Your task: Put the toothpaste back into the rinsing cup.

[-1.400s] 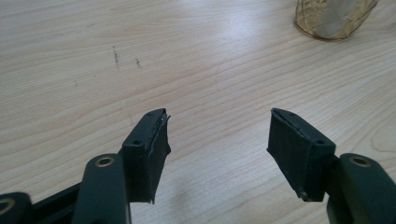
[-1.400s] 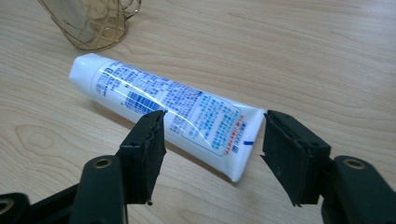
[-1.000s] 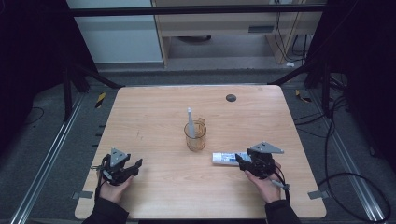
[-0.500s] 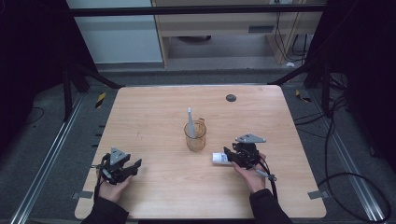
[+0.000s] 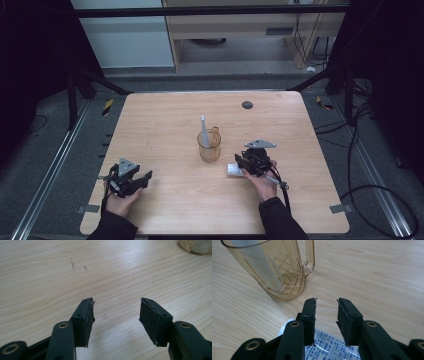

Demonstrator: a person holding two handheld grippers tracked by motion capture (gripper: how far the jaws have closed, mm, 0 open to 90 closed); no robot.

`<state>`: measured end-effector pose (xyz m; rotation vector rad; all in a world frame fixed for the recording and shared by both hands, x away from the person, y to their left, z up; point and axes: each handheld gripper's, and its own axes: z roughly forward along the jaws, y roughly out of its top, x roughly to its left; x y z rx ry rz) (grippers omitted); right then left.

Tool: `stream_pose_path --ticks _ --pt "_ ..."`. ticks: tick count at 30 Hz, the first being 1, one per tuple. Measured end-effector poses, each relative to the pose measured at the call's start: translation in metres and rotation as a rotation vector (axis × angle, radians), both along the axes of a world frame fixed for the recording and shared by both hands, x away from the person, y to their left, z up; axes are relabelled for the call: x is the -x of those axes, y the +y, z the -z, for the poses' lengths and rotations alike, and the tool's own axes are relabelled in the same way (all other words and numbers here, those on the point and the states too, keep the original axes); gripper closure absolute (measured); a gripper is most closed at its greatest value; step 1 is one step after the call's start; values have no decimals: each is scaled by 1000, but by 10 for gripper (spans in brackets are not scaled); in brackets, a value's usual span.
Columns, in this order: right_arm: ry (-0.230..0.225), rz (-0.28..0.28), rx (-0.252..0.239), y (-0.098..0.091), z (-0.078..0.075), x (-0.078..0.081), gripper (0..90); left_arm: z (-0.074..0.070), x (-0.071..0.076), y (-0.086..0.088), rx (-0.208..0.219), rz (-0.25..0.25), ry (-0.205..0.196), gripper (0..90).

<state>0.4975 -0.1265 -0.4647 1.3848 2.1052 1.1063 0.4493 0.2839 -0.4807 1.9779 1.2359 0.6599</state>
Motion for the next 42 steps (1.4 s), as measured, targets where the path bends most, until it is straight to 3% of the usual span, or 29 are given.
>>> stream_pose_path --ticks 5,12,17,23,27,34,42 --pt "21 -21 14 4 3 -3 698 0 0 -1 -10 -1 -5 437" --pt "41 -29 -4 5 6 -6 731 -1 0 -2 -14 4 -6 437" --pt "69 16 -4 3 8 -6 740 -1 0 -1 -12 2 -7 438" --pt "70 45 -9 2 11 -6 849 -1 1 -2 -13 4 -7 439" --pt "75 40 8 4 13 -6 896 -1 1 -2 -13 5 -7 440" --pt "89 31 27 5 15 -6 900 -1 0 -2 -10 7 -8 440" --pt "109 -21 62 9 17 -1 900 -2 1 -2 -14 13 -5 443"
